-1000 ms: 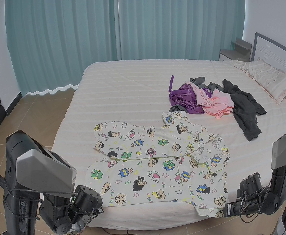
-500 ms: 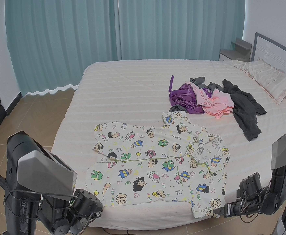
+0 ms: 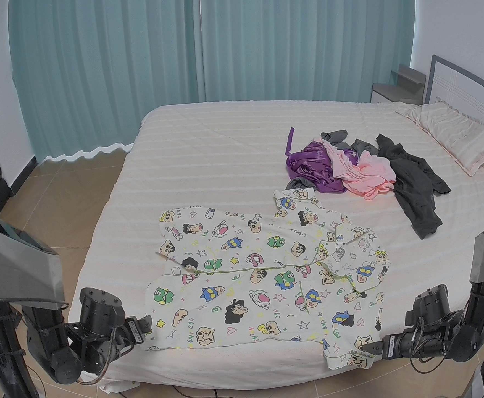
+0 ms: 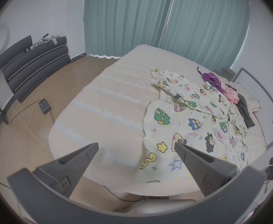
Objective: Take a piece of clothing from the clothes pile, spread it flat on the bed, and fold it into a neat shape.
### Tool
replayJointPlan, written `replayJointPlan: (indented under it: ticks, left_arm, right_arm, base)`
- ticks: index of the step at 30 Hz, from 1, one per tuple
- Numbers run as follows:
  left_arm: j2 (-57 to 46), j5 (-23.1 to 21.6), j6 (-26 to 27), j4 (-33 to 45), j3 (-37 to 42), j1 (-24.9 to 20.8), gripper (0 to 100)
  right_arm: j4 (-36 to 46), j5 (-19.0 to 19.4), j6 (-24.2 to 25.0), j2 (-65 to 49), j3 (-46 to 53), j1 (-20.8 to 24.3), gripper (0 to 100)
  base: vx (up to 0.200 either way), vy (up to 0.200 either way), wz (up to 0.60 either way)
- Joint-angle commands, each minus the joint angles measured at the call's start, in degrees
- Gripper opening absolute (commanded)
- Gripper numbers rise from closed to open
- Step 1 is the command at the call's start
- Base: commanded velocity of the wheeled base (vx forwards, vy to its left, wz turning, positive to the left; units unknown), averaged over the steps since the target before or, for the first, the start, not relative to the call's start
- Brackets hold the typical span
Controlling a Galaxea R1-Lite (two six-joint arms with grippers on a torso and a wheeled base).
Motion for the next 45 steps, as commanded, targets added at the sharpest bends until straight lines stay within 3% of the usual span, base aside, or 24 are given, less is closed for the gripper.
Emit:
replayJointPlan:
  ticks: [1, 4, 8, 10, 14, 19, 26, 31, 45]
  left_arm:
    - [-4.49, -0.84, 1.59, -0.17, 1.95, 2.34, 100]
    - [-4.14, -2.25, 1.33, -0.52, 1.33, 2.43, 100]
    - [-4.05, -9.37, -0.43, -0.61, -0.16, 4.10, 100]
    - [-3.96, -16.14, -4.47, -0.61, -2.89, 7.18, 100]
    - [-0.36, -21.41, -5.70, -0.79, -7.10, 12.36, 100]
    - [4.48, -26.07, -5.79, -0.87, -10.18, 14.47, 100]
    - [4.57, -27.39, -5.88, -0.87, -9.92, 14.56, 100]
    - [3.25, -26.59, -10.71, -0.96, -10.62, 14.65, 100]
    - [3.60, -26.77, -12.38, -0.96, -11.67, 14.56, 100]
  right_arm:
    - [-0.15, -0.03, 0.03, -1.37, 0.55, -0.11, 100]
    - [-0.07, 0.05, 0.20, -1.37, 0.02, -0.11, 100]
    - [-0.15, 0.14, 0.55, -1.46, -0.24, -0.20, 100]
    - [-0.77, 0.23, 0.55, -1.37, -0.24, -0.11, 100]
    - [-2.44, 0.32, 0.55, -1.02, -0.16, 0.15, 100]
    - [-2.70, 0.41, 1.87, -1.02, -0.33, 0.33, 100]
    - [-2.70, 0.32, 2.14, -0.14, -0.59, 0.59, 100]
    - [-2.70, 0.32, 2.22, -0.14, -0.59, 0.76, 100]
    - [-2.79, 0.32, 2.22, 0.65, -0.68, 1.38, 100]
  base:
    - [0.000, 0.000, 0.00]
    - [0.000, 0.000, 0.00]
    - [0.000, 0.000, 0.00]
    - [0.000, 0.000, 0.00]
    - [0.000, 0.000, 0.00]
    - [0.000, 0.000, 0.00]
    - [0.000, 0.000, 0.00]
    - [0.000, 0.000, 0.00]
    - [0.200, 0.000, 0.00]
